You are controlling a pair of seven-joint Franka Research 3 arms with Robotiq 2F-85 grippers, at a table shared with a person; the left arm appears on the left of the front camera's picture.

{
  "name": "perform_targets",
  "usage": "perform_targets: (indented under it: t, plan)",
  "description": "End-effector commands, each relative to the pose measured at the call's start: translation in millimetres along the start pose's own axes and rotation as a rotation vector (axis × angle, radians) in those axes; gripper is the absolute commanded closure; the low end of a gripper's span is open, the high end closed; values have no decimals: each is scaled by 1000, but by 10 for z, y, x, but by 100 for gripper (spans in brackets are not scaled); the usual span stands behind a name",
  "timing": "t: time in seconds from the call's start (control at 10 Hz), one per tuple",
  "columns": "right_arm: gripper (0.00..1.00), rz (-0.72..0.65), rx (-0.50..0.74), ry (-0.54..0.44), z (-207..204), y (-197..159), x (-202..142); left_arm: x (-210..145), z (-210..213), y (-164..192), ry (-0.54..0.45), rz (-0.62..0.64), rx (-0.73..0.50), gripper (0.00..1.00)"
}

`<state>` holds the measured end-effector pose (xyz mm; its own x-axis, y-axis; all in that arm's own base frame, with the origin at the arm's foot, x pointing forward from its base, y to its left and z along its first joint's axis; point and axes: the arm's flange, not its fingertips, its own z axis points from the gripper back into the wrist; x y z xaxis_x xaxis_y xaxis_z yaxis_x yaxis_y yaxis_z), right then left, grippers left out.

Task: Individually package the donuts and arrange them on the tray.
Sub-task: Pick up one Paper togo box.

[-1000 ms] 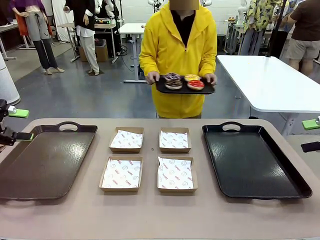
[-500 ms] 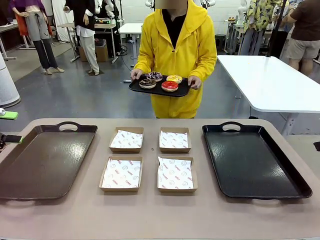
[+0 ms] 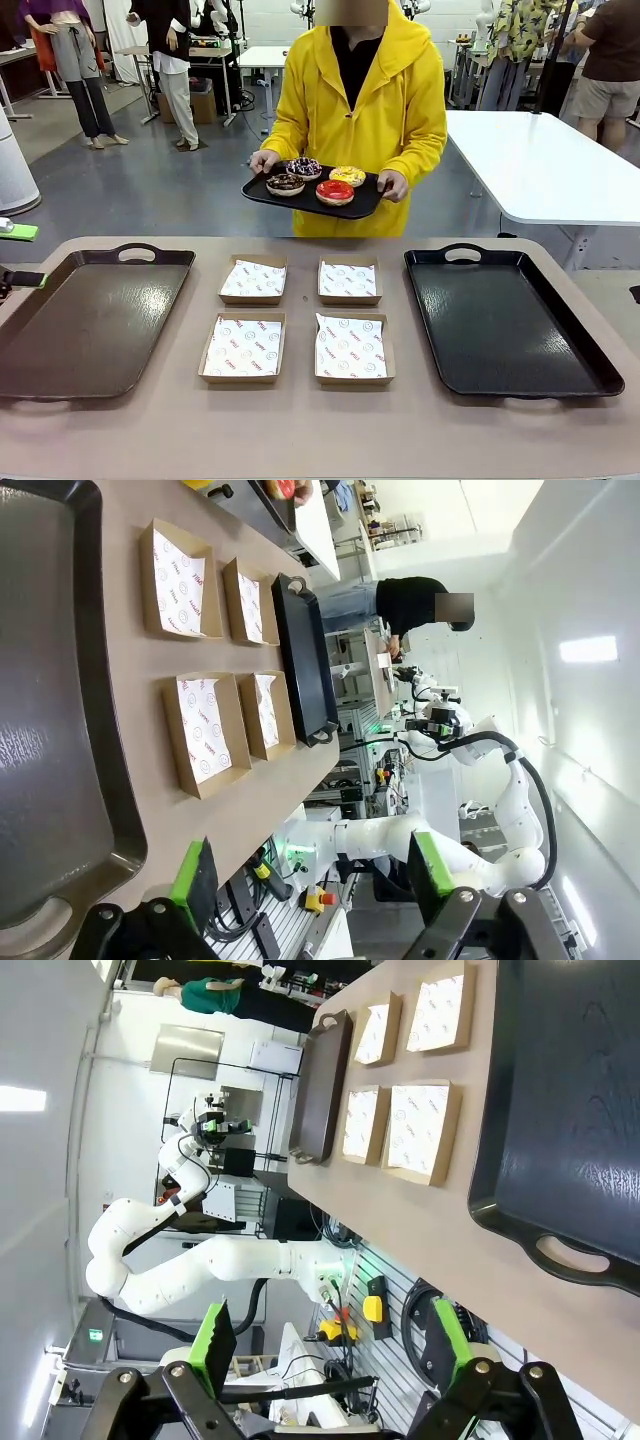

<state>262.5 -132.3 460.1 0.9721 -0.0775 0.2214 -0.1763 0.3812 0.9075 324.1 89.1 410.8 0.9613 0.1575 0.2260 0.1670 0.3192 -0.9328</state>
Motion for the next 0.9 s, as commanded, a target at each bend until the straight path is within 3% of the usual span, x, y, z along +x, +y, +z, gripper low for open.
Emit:
perform_targets:
  t: [0.0, 0.8]
  plan:
    - [0, 16, 6, -16, -32, -19, 4, 4, 9, -1, -5, -3, -15, 0]
    - [0, 16, 6, -16, -32, -19, 4, 4, 9, -1, -5, -3, -15, 0]
